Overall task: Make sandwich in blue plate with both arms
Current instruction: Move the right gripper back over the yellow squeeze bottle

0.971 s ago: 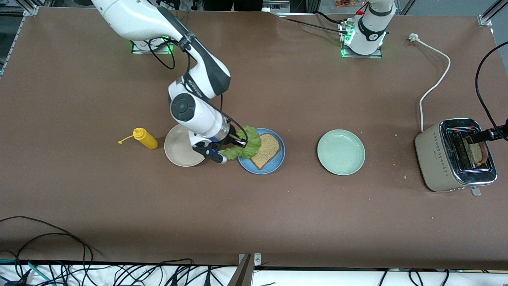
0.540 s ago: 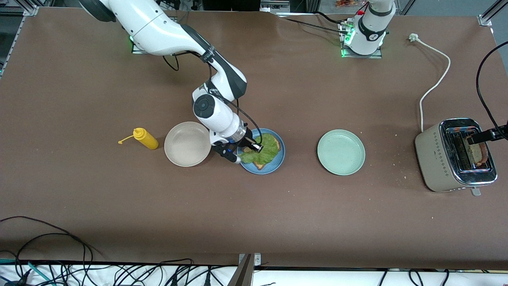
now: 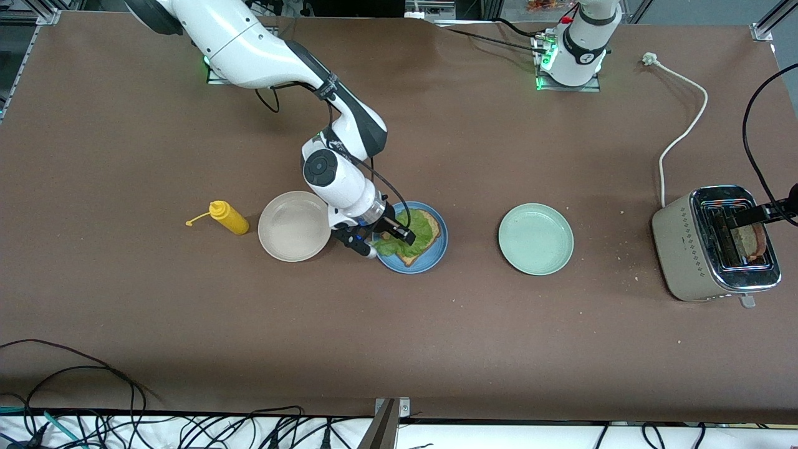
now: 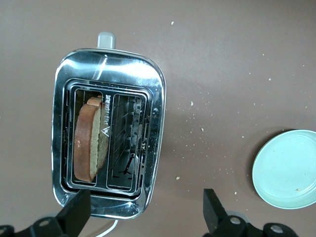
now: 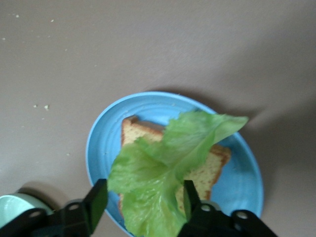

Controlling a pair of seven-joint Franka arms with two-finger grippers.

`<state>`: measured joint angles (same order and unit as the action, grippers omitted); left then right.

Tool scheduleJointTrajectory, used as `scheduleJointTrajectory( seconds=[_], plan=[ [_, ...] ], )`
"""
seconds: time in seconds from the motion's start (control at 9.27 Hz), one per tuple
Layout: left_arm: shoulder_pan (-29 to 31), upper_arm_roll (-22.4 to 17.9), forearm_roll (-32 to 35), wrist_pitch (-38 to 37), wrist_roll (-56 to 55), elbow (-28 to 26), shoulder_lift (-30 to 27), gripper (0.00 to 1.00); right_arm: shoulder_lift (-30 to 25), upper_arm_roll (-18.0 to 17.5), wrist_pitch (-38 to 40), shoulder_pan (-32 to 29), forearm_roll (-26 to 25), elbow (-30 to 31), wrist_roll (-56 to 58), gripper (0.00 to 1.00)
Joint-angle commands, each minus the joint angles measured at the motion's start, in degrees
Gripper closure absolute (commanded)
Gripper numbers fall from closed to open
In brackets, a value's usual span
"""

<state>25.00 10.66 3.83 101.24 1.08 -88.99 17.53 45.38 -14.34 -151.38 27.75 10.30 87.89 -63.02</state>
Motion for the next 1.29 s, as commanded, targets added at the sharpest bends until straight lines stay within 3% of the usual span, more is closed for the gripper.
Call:
scheduleJointTrajectory(
  seconds=[0.0, 0.22, 0.43, 0.97, 1.19],
  plan=[
    [0.1, -0.1, -1.1, -0.5, 1.0, 0.3, -0.4, 0.0, -8.2, 3.6, 14.2, 0.1, -5.6, 2.9, 0.5, 0.0],
    [0.0, 0.0, -0.9, -0.5, 1.1, 0.3, -0.5, 0.0, -12.6, 4.5, 27.7, 0.0, -16.9, 2.5, 1.6, 0.0],
    [-0.1, 0.1, -0.8, -0.5, 0.9, 0.4, -0.5, 0.0, -16.6, 9.8, 37.7, 0.0, -20.2, 2.5, 14.3, 0.0],
    [-0.6, 1.6, -0.7, -0.7, 0.8, 0.5, -0.8, 0.0, -27.4, 26.7, 50.6, -0.5, -17.5, 6.0, 52.0, 0.0],
    [-0.9, 3.2, -0.9, -3.1, 0.7, 1.6, -1.9, 0.0, -31.5, 37.8, 50.6, -0.8, -6.4, 11.3, 71.0, 0.0]
  ],
)
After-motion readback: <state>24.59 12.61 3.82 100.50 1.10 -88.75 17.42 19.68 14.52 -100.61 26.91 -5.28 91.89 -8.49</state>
